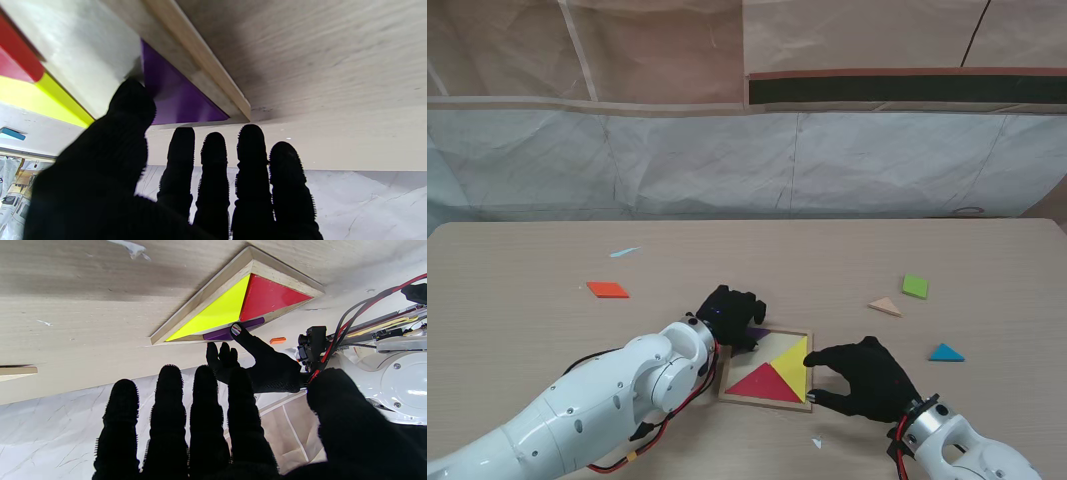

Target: Assemble the tangram pieces into a square

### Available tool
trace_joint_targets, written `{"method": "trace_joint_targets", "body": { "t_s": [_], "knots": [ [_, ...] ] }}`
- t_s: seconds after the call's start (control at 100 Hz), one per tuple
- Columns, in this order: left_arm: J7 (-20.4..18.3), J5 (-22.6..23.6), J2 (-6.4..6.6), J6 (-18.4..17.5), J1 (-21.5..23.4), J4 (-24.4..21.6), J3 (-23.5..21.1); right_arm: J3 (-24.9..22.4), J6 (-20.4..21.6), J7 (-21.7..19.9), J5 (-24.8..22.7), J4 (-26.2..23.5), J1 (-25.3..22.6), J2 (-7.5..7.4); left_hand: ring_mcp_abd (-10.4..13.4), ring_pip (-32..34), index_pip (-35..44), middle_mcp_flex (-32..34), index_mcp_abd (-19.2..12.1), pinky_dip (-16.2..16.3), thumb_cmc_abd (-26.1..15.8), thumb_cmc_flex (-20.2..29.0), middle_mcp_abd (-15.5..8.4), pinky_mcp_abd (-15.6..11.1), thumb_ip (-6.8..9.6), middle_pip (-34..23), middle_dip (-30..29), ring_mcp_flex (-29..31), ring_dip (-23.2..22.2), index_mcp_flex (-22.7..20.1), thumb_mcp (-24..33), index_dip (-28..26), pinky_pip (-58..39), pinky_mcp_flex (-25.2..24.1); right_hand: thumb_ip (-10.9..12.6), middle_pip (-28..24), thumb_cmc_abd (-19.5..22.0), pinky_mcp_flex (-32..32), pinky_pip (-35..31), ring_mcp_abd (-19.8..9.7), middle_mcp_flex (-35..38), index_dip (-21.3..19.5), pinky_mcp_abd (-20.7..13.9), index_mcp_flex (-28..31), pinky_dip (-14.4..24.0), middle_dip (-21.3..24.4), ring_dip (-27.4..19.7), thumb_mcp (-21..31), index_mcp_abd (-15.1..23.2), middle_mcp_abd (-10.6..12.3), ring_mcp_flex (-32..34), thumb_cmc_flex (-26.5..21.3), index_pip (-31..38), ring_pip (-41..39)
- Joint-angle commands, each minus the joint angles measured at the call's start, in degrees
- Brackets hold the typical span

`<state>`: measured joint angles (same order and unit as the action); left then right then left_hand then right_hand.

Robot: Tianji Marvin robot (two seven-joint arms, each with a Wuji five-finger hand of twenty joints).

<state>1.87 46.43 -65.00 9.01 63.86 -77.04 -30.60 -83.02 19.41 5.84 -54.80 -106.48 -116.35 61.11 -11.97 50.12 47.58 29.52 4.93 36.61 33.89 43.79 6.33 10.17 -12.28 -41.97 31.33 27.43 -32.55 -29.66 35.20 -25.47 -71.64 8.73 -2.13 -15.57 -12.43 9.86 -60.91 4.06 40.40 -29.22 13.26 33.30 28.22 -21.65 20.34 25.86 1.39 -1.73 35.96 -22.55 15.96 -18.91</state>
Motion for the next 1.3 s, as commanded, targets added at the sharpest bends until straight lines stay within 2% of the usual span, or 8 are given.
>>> {"method": "trace_joint_targets", "body": {
  "t_s": [0.0, 0.04, 0.28, 0.34, 0.59, 0.83, 1.19, 1.29],
  "knots": [
    [-1.21, -0.05, 0.3, 0.25, 0.33, 0.27, -0.12, 0.06, 0.11, -0.81, -0.22, -0.26, -0.26, 0.22, 0.27, -1.14, 1.84, -1.4, 0.49, 0.54, -2.19, 1.61, 0.8, -0.91, 3.75, 1.76, -0.71, -0.86, 0.33, -2.69, 2.06, -1.05, -0.15, -1.4, 0.14, 0.65, 1.64, -1.07, 0.71, -0.13, -1.26, 0.52, 0.27, 0.4, 0.41, 0.07, -0.32, -0.69, 0.55, -0.03, -0.97, -0.47, 0.38, 0.68],
    [-1.07, -0.17, 0.25, 0.03, 0.35, 0.34, -0.23, 0.06, 0.1, -0.81, -0.23, -0.25, -0.26, 0.22, 0.11, -2.19, 0.19, -2.18, 0.33, 0.25, -2.88, 0.85, 0.74, -0.67, 4.66, 3.2, -1.84, -1.5, 0.78, -1.78, 1.63, -1.42, 0.55, -2.28, 0.14, 0.65, 1.66, -1.09, 0.72, -0.12, -1.25, 0.52, 0.27, 0.4, 0.41, 0.07, -0.33, -0.7, 0.55, -0.03, -1.0, -0.47, 0.38, 0.7],
    [1.2, -1.05, -0.33, -1.2, 1.0, -0.48, -2.48, 0.07, 0.11, -0.67, -0.27, -0.19, -0.21, 0.23, -0.53, -4.75, -5.63, -3.71, -0.7, -1.34, -6.87, -0.62, 0.8, 1.67, 5.13, 7.0, -5.37, -2.73, 1.63, 1.63, -7.32, -0.64, 3.81, -5.12, 0.15, 0.65, 1.67, -1.06, 0.73, -0.17, -1.28, 0.52, 0.27, 0.39, 0.41, 0.07, -0.33, -0.69, 0.61, 0.01, -1.04, -0.47, 0.38, 0.71],
    [1.67, -0.89, -0.35, -1.86, 1.1, -0.96, -3.28, 0.06, 0.22, -0.63, -0.39, -0.15, -0.16, 0.22, -0.47, -5.78, -6.81, -4.35, -1.21, -2.09, -8.45, -0.19, -1.67, 2.58, 5.56, 7.28, -5.59, -3.23, 1.81, 3.07, -12.02, -0.46, 5.15, -6.15, 0.14, 0.65, 1.69, -1.05, 0.73, -0.2, -1.26, 0.52, 0.26, 0.36, 0.41, 0.06, -0.33, -0.7, 0.59, 0.06, -0.98, -0.43, 0.37, 0.69],
    [1.19, 0.47, 0.4, -4.09, 1.94, -4.11, -7.59, 0.07, 0.16, -0.47, -0.39, 0.0, -0.06, 0.24, -0.47, -8.8, -8.71, -5.65, -1.61, -3.82, -10.02, 0.57, -2.55, 4.53, 6.0, 8.57, -6.08, -4.9, 2.74, 5.52, -15.75, 0.15, 8.43, -8.24, 0.14, 0.64, 1.66, -1.06, 0.72, -0.18, -1.29, 0.53, 0.24, 0.3, 0.41, 0.06, -0.33, -0.7, 0.6, 0.01, -1.04, -0.43, 0.33, 0.71],
    [-3.16, 5.83, 2.81, -6.57, 5.83, -8.46, -16.53, 0.01, 0.46, -0.4, -0.39, 0.18, 0.12, 0.23, 0.14, -14.22, -10.9, -7.94, -2.81, -7.31, -10.68, 3.13, -4.18, 7.06, 6.63, 10.88, -7.44, -7.7, 4.79, 8.6, -14.25, 1.2, 14.63, -11.11, 0.14, 0.61, 1.66, -1.04, 0.71, -0.13, -1.22, 0.54, 0.29, 0.34, 0.42, 0.06, -0.35, -0.69, 0.61, -0.05, -1.05, -0.43, 0.34, 0.73],
    [-12.11, 15.56, 5.78, -12.18, 12.82, -12.66, -32.74, 0.03, 0.49, -0.46, -0.59, 0.13, 0.53, 0.2, 1.32, -20.72, -17.42, -16.8, -3.99, -12.9, -10.02, 2.06, -7.25, 10.21, 7.07, 14.96, -9.41, -13.79, 6.86, 20.37, -9.22, 4.4, 24.15, -14.22, 0.14, 0.63, 1.65, -1.05, 0.73, -0.13, -1.28, 0.54, 0.3, 0.37, 0.4, 0.08, -0.36, -0.68, 0.55, -0.04, -1.01, -0.47, 0.35, 0.72],
    [-18.53, 15.99, 6.43, -11.93, 13.29, -13.49, -35.44, 0.15, 0.34, -0.78, -0.57, 0.07, 0.67, 0.17, 2.21, -23.69, -34.71, -17.4, -4.19, -16.67, -10.61, 1.79, -8.32, 9.33, 7.4, 25.49, -14.35, -17.84, 7.42, 21.19, -9.2, 13.41, 31.02, -13.84, 0.14, 0.64, 1.67, -1.09, 0.73, -0.11, -1.28, 0.55, 0.29, 0.26, 0.39, 0.09, -0.37, -0.69, 0.56, 0.0, -1.09, -0.44, 0.31, 0.75]
  ]
}}
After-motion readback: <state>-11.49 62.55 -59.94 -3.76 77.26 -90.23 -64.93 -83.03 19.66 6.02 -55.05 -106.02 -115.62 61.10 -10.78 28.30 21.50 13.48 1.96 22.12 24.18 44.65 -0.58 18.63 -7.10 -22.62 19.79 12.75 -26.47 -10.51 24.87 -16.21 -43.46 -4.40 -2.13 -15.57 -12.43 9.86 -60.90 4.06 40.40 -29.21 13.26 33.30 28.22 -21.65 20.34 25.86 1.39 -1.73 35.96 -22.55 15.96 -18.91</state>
